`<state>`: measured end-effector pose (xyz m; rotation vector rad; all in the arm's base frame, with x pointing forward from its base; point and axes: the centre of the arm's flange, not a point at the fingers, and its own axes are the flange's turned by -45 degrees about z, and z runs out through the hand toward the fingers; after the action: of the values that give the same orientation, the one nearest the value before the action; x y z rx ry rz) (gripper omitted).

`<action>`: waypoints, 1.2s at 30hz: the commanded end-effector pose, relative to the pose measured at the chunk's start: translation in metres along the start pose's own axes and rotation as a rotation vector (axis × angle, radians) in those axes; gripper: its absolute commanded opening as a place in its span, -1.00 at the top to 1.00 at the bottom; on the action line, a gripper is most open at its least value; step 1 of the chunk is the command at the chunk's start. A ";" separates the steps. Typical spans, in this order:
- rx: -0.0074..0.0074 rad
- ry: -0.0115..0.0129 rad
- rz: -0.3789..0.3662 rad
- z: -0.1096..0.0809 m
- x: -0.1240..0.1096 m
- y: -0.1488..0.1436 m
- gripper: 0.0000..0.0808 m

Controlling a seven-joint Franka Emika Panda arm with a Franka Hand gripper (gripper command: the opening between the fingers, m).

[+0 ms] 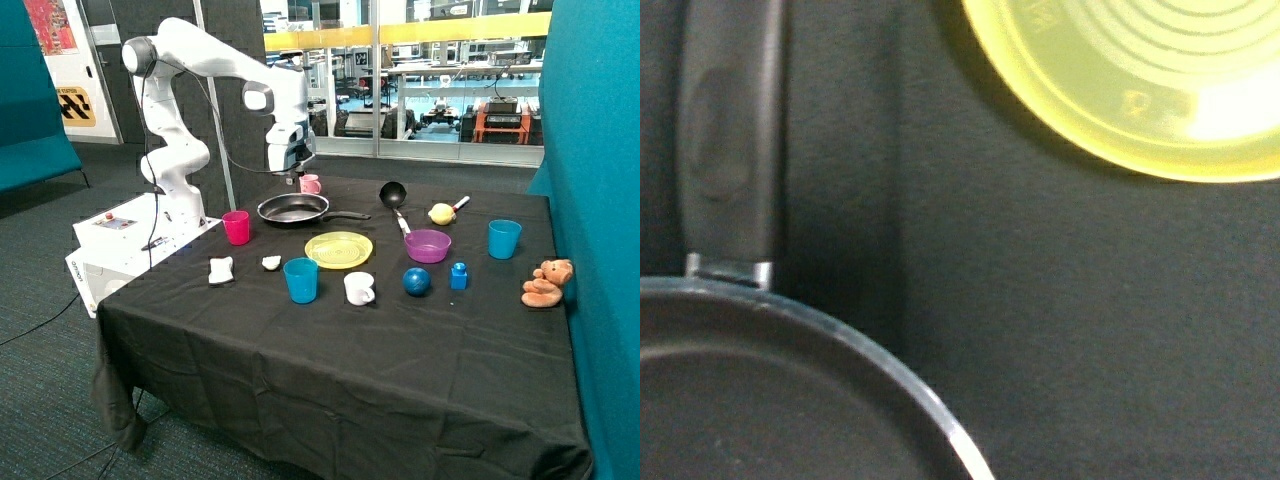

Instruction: Clean the pan

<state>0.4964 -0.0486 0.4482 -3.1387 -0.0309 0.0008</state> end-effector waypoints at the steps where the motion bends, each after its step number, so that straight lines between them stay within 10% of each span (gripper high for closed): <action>1: -0.0027 0.0006 0.089 0.000 -0.005 0.027 -0.18; 11: -0.0026 0.0007 0.193 0.012 -0.020 0.046 -0.97; 36: -0.0026 0.0010 0.398 0.024 -0.040 0.088 -1.00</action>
<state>0.4639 -0.1215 0.4299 -3.1074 0.4547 0.0012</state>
